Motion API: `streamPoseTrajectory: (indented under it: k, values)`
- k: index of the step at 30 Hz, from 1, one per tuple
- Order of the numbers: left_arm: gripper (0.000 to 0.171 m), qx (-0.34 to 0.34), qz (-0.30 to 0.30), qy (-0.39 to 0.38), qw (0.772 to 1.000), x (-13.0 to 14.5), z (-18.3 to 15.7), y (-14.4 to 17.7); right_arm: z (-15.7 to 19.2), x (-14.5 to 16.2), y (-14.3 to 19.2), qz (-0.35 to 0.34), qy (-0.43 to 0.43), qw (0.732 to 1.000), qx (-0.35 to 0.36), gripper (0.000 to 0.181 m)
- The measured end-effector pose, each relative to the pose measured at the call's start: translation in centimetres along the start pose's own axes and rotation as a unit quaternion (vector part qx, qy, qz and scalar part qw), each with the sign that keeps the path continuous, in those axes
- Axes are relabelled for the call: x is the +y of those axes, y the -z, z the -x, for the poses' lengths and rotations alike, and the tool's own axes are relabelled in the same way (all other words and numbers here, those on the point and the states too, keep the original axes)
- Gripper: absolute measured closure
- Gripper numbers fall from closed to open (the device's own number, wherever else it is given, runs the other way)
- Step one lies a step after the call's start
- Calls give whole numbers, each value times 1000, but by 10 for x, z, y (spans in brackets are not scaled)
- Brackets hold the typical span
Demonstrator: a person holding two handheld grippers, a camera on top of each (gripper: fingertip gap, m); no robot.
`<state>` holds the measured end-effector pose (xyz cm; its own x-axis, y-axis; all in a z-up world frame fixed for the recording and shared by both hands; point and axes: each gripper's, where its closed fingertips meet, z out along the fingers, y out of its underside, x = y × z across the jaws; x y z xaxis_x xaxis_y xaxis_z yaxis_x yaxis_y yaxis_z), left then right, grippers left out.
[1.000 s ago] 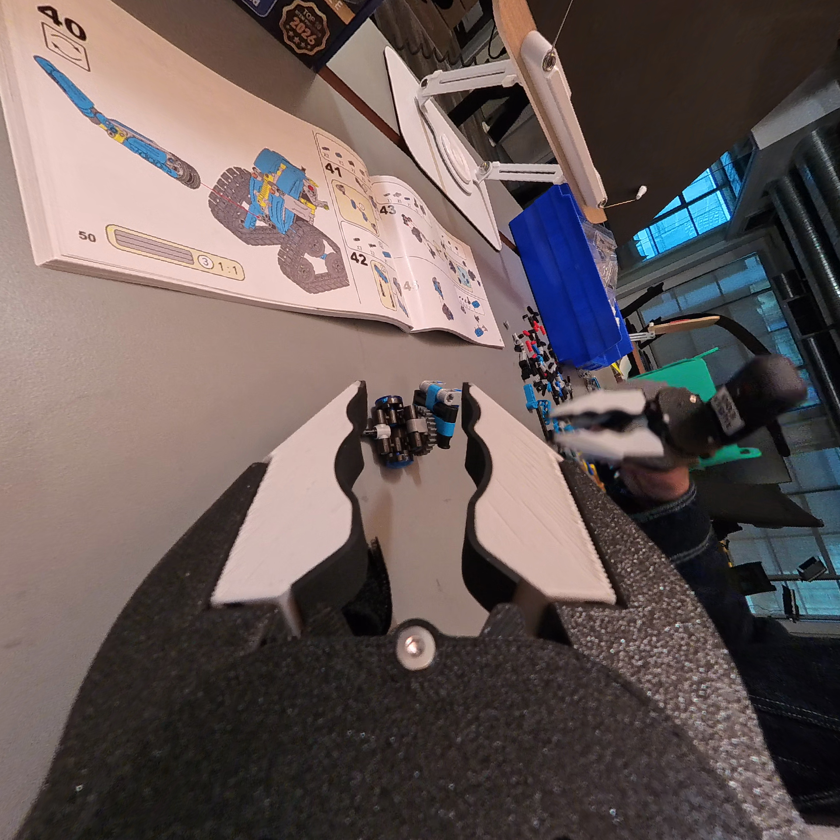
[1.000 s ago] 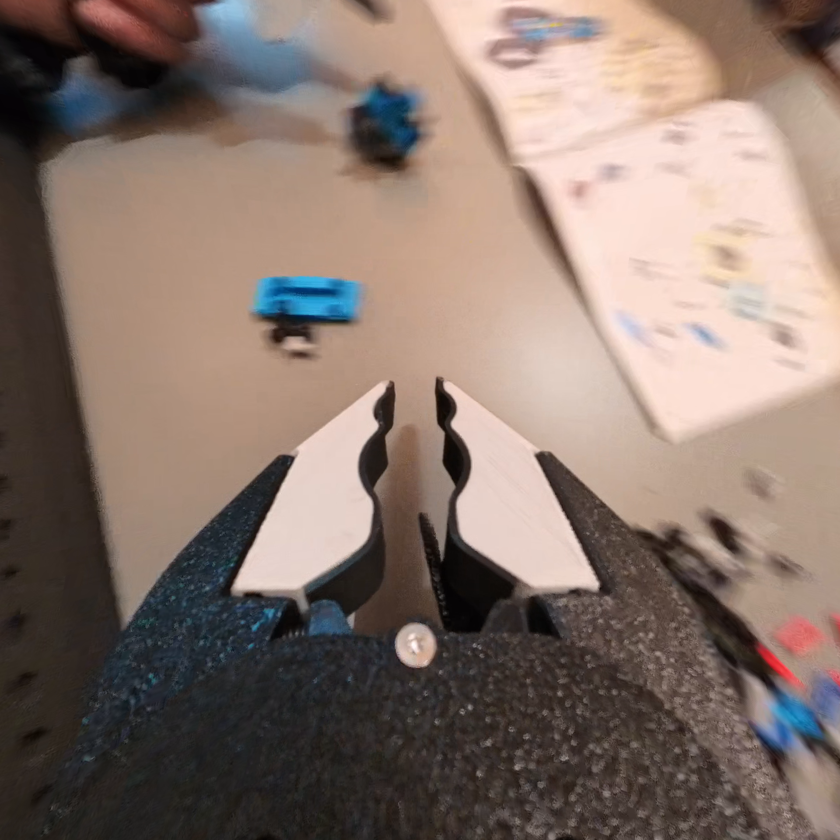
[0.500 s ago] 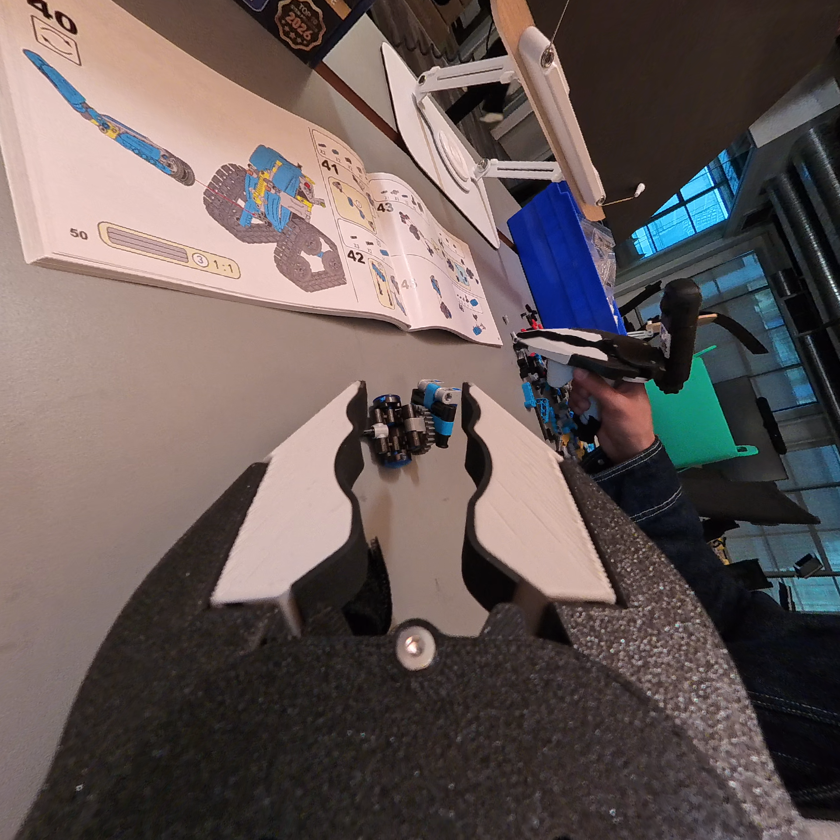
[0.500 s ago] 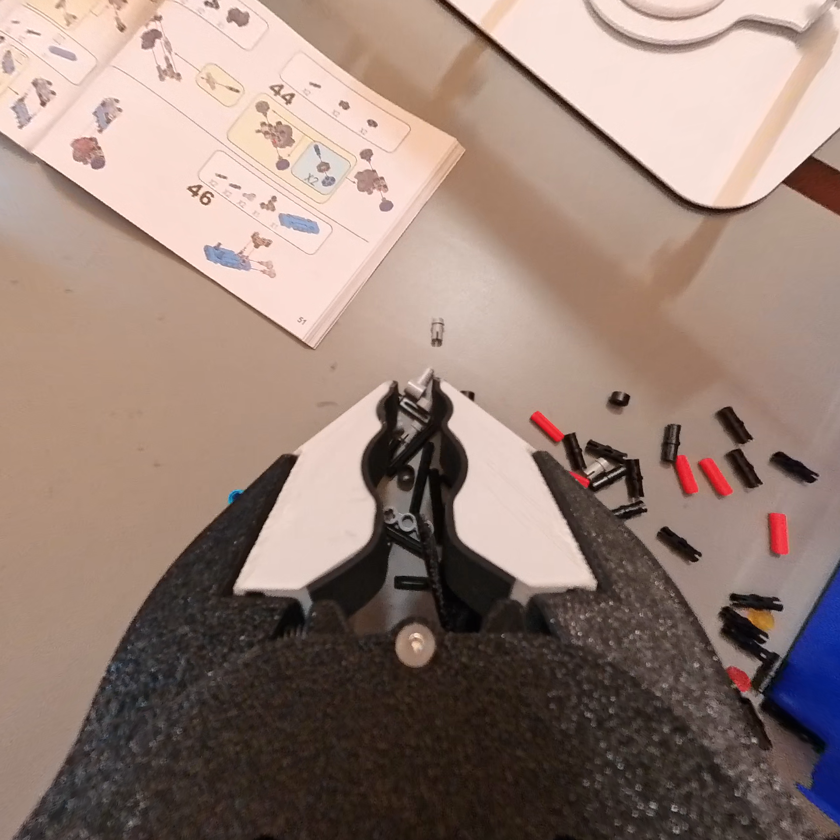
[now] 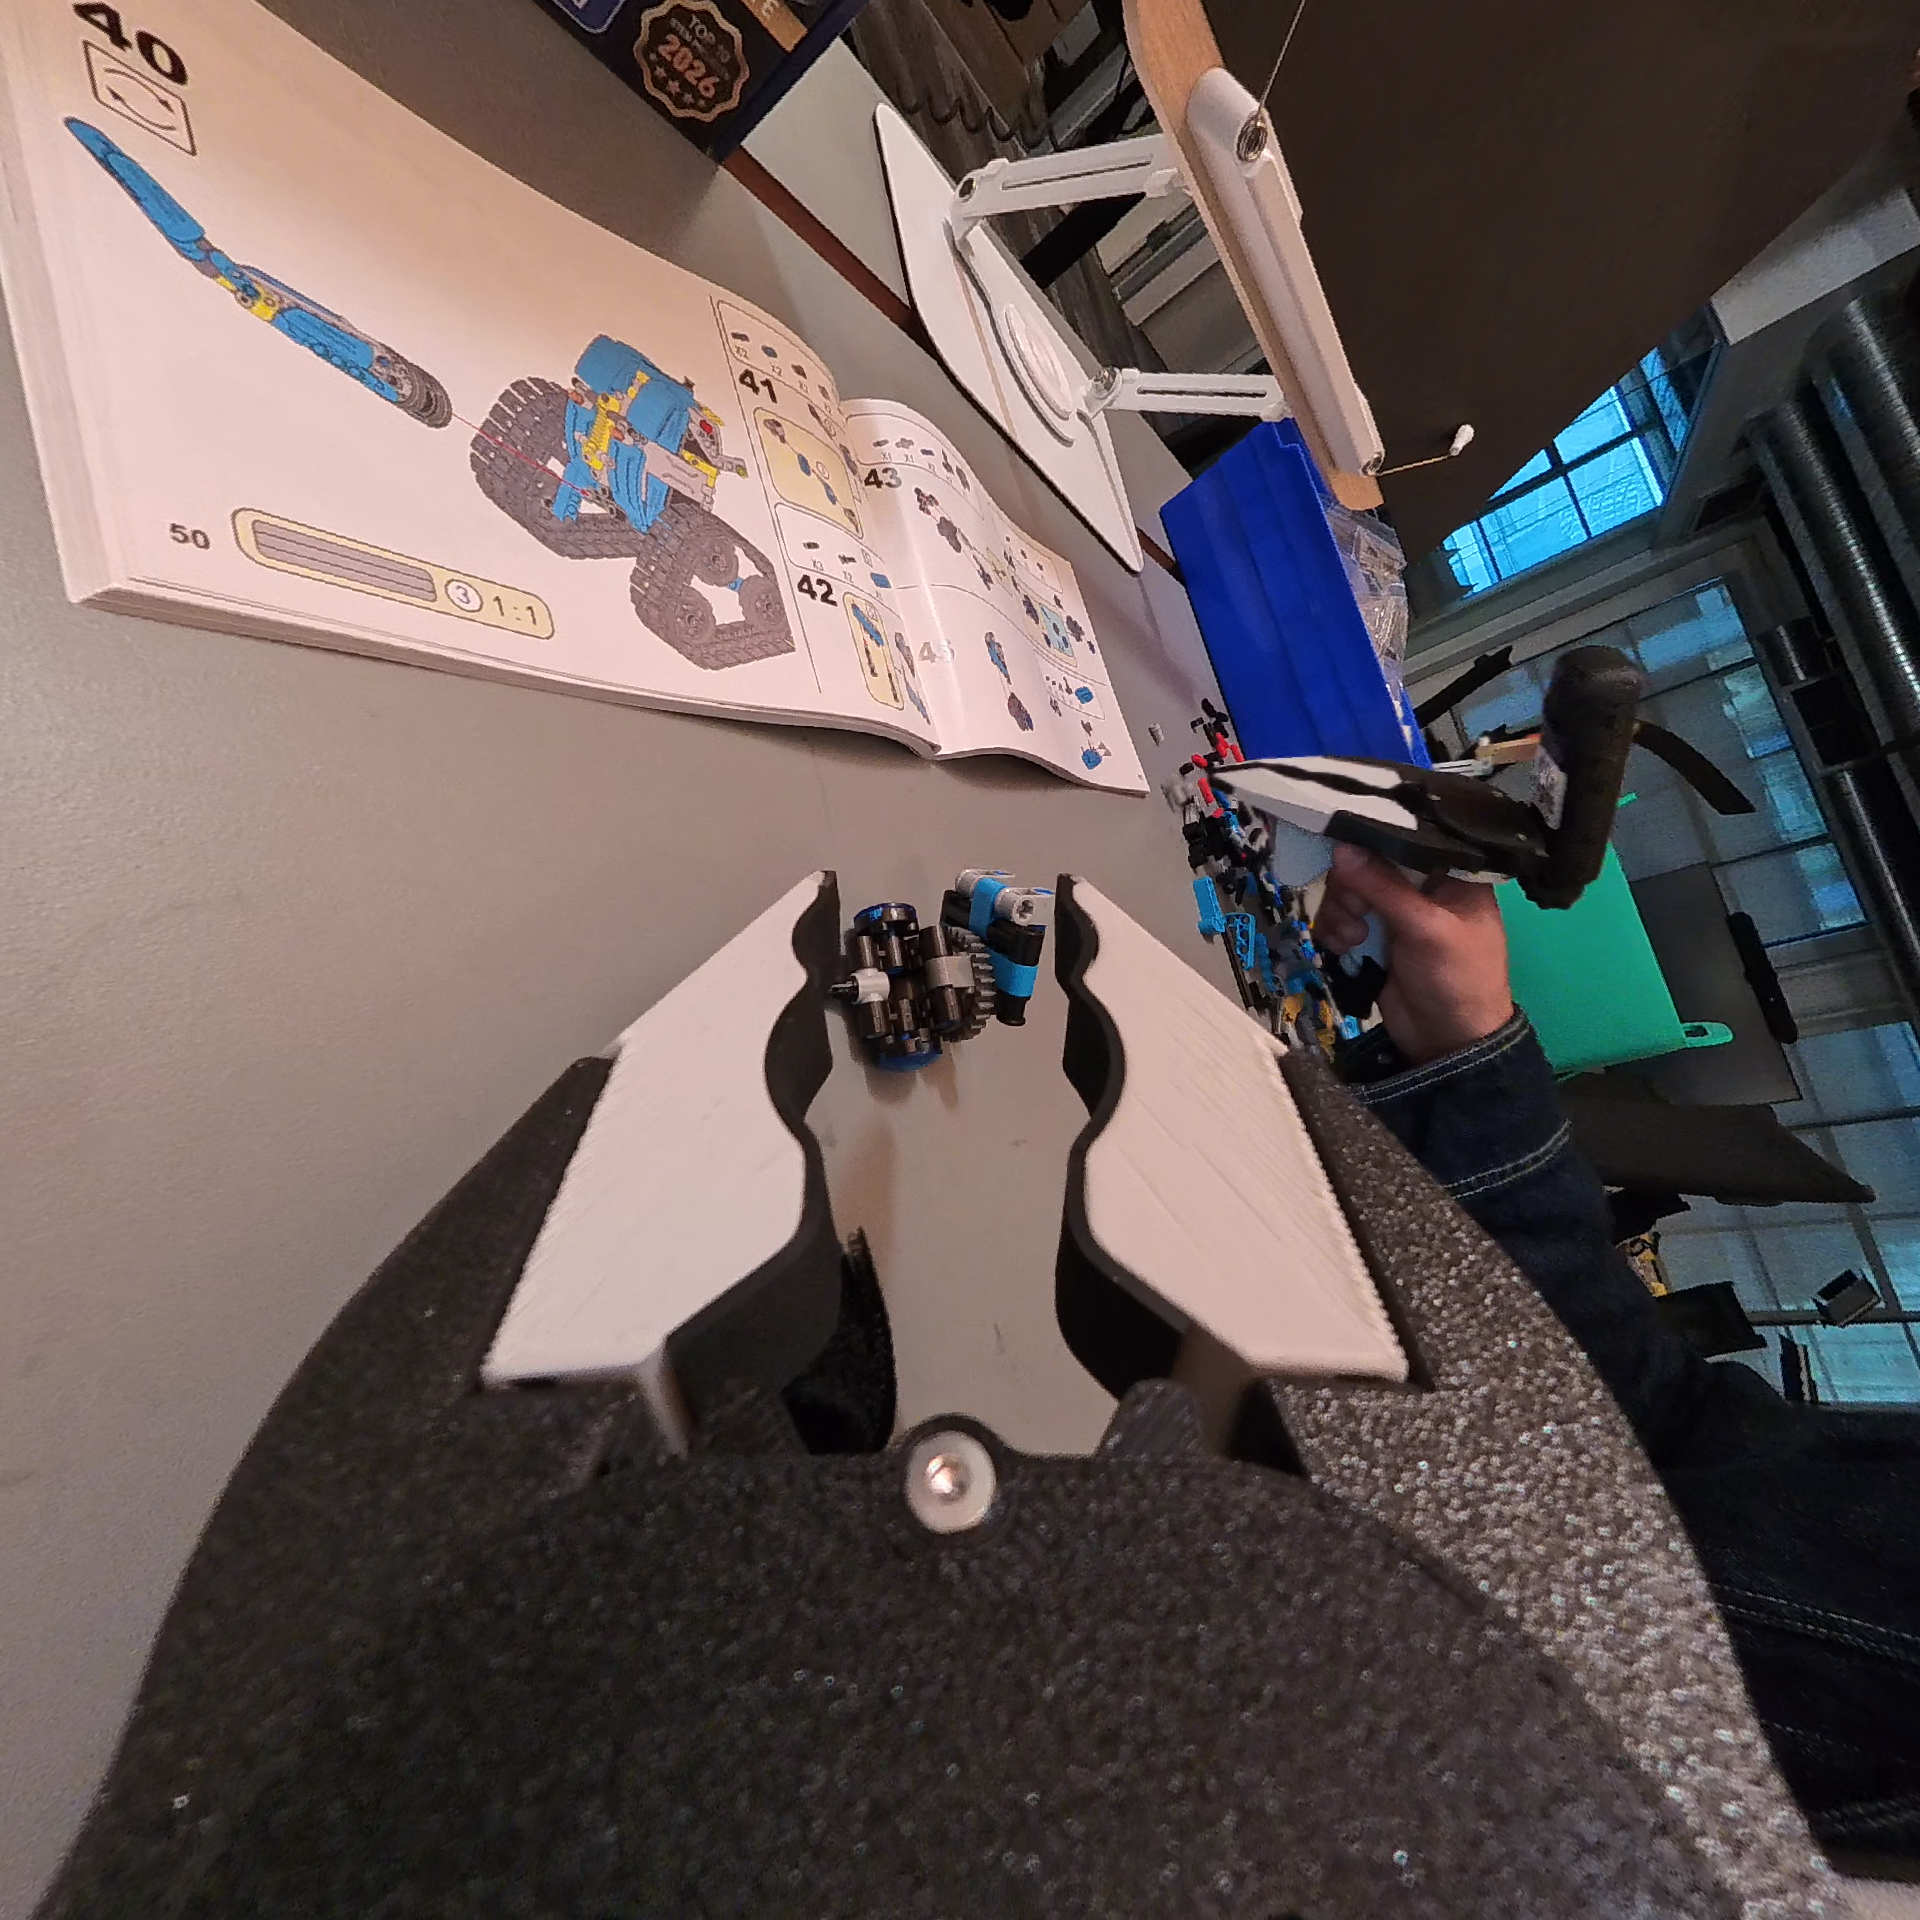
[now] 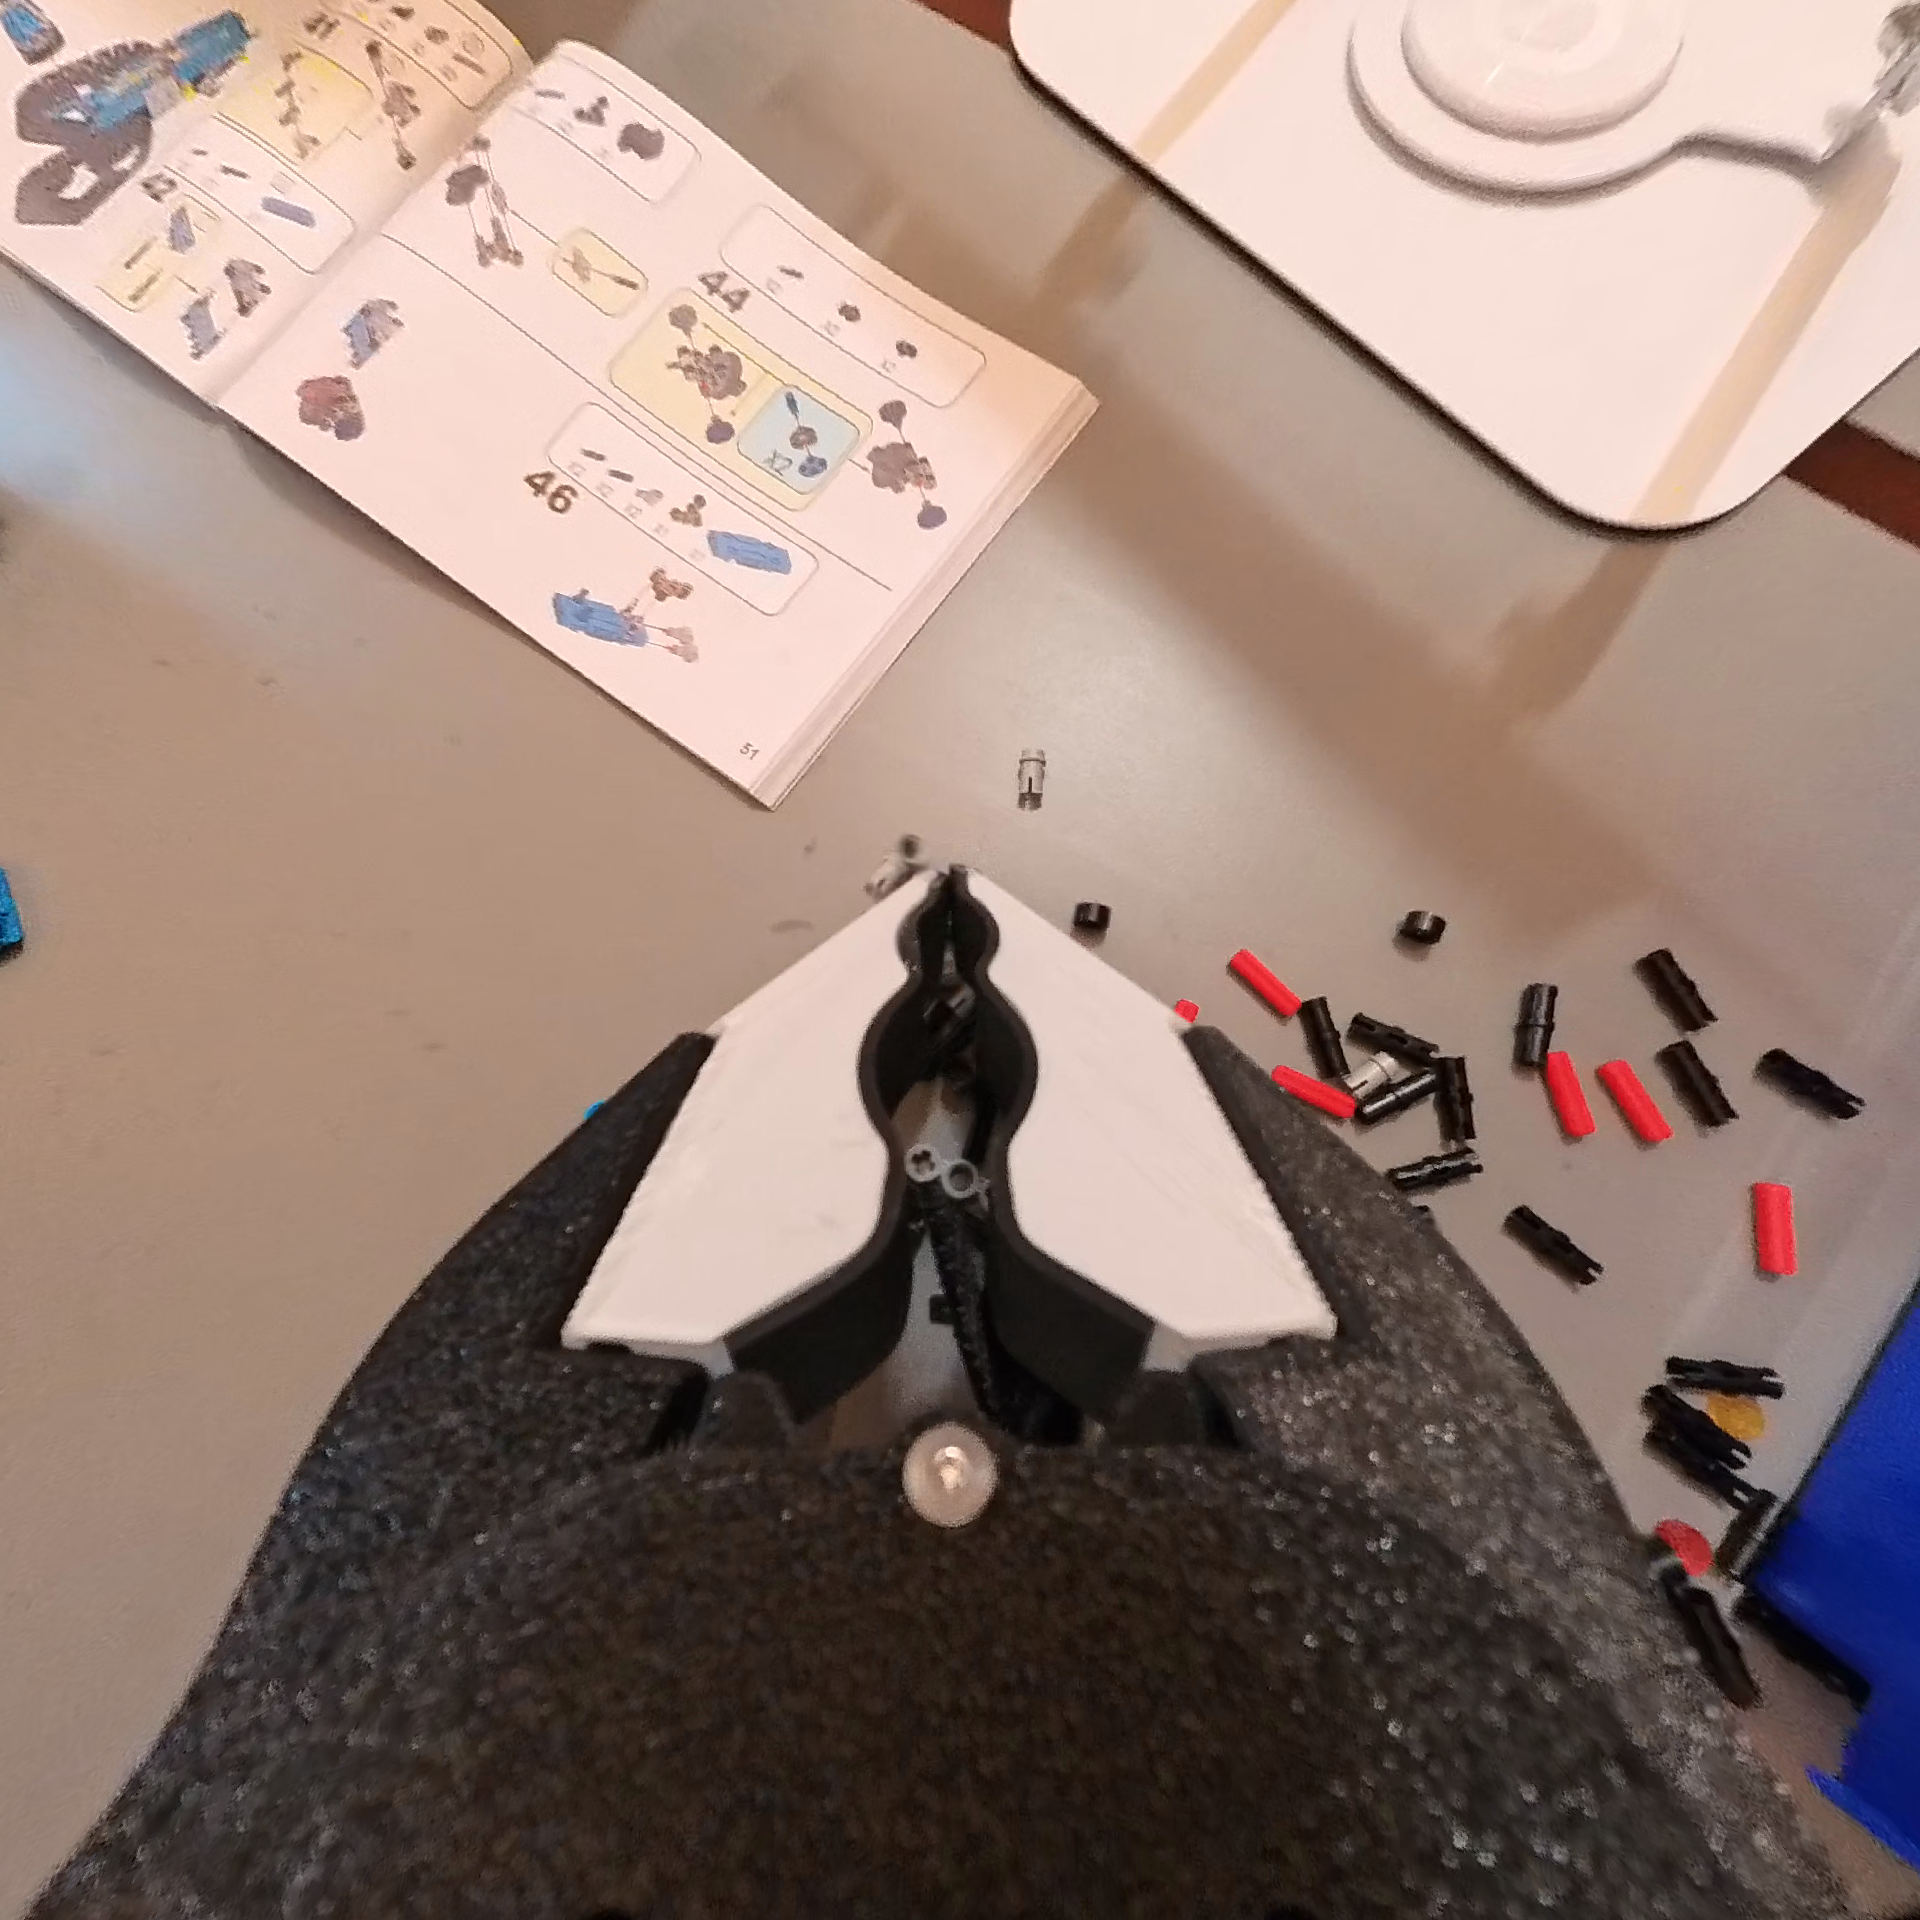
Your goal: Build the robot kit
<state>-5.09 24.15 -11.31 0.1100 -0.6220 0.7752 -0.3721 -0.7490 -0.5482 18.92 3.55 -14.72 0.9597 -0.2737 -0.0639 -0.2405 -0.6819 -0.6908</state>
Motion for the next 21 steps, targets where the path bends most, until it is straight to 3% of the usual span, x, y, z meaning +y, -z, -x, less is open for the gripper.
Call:
streamPoseTrajectory:
  k: [4, 8, 15, 21]
  values:
    - [130, 0, 0, 0, 1000, 0, 0, 0, 1, -6, 6, -5, 8, 1000, 5, 181]
    - [130, 1, 1, 0, 1000, 1, 0, 0, 18, -3, -3, 12, 33, 999, -28, 160]
    - [130, 2, 0, 2, 1000, 0, -1, 0, 28, 10, -17, 54, 96, 994, -12, 168]
    - [130, 3, 0, 3, 1000, 0, 0, 0, 54, 3, -10, 34, 103, 993, -50, 174]
